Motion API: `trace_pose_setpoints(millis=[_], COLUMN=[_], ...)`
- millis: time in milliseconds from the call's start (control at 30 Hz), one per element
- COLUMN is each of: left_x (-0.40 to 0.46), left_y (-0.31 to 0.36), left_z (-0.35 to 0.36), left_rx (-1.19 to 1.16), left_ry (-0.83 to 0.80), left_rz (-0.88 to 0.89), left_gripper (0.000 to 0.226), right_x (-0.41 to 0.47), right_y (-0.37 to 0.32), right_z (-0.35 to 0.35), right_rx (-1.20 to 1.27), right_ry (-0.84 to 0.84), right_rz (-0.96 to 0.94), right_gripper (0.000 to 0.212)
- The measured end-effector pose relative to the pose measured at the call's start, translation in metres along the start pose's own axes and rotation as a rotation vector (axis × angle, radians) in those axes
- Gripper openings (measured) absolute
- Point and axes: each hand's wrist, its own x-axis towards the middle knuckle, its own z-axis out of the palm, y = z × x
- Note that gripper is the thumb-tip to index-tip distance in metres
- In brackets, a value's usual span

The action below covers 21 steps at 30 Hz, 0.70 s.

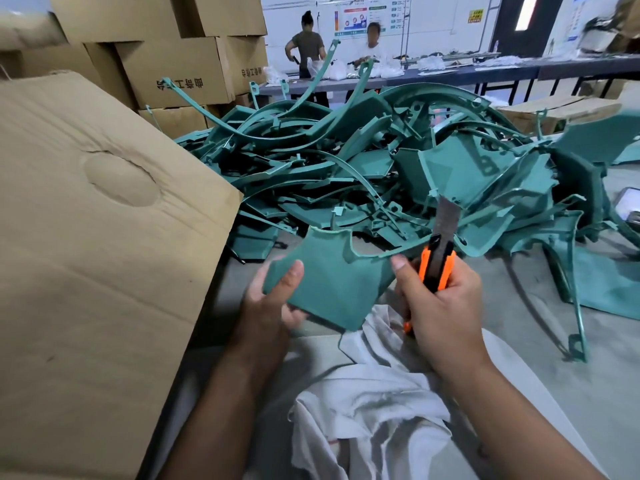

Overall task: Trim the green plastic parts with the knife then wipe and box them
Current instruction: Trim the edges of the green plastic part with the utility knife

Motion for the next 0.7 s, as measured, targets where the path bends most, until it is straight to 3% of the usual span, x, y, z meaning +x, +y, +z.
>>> trace_pose_setpoints(millis=[100, 233, 467, 567, 700], left_x=[-0.005, -0.014, -0.006, -0.001, 0.002], left_y=[-0.008, -0.017, -0.01, -0.006, -0.005], left_z=[0.007, 0.019, 0.012, 0.007, 0.002], left_rx=[-0.314, -0.1, -0.091, -0.068, -0.065], left_ry=[-0.109, -0.234, 0.12, 0.134, 0.109], left_rz=[-0.168, -0.078, 0.179, 0.269, 0.298], left_gripper=[0.066, 0.056, 0.041, 0.046, 0.048], right_x=[0.004, 0.007, -0.002, -0.004, -0.002], right_y=[0.001, 0.003, 0.006, 0.007, 0.011], right_z=[0.0, 0.001, 0.006, 0.008, 0.009], right_rx=[0.154, 0.183, -0.174, -0.343, -0.508], right_ry=[0.049, -0.02, -0.196, -0.264, -0.289], right_rz=[0.103, 0.152, -0.019, -0.118, -0.105], right_gripper=[0.036, 0.036, 0.029, 0.027, 0.023])
